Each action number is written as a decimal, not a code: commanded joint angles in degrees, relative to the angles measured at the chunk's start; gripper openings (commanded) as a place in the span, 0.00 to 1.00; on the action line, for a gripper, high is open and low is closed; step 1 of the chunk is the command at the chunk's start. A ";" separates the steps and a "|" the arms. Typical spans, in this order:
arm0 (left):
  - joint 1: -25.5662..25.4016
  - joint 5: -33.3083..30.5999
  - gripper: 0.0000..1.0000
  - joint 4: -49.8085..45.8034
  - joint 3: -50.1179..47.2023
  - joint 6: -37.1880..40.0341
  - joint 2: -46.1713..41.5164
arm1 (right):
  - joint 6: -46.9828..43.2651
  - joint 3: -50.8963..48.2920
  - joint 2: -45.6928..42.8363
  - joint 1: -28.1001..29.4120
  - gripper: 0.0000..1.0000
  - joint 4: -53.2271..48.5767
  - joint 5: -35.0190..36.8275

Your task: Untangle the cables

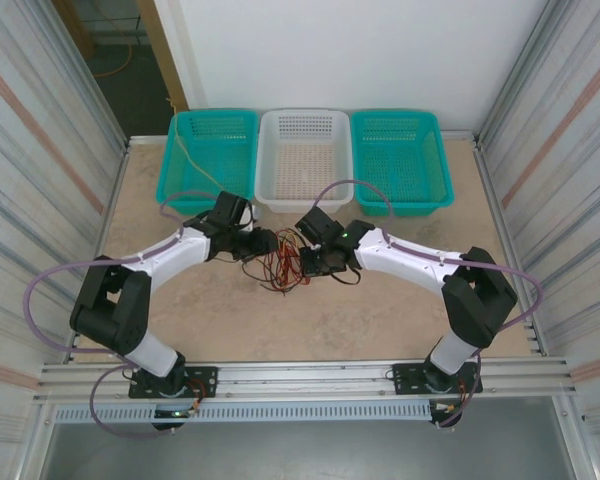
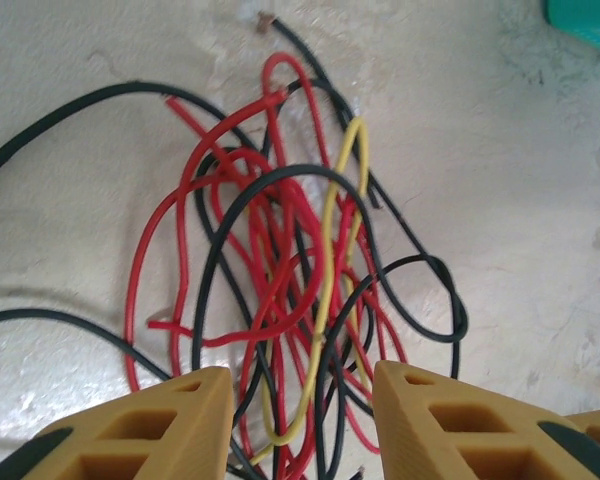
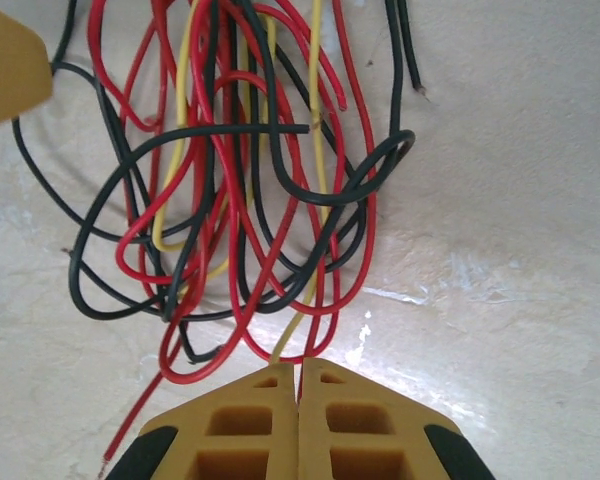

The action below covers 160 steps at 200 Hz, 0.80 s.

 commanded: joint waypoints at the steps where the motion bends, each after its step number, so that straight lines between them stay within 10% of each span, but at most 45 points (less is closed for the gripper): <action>1: -0.89 -0.97 0.42 -0.99 2.27 2.08 0.86 | -1.35 -1.19 -2.70 -1.47 0.04 -2.35 0.30; 50: -3.21 -4.99 0.29 -3.26 7.03 6.02 3.66 | -0.06 -0.28 -5.93 -2.84 0.38 -2.07 2.06; 160: -4.06 -7.12 0.37 -8.17 8.77 8.94 8.84 | -6.05 10.16 11.12 -9.93 0.41 14.07 -9.10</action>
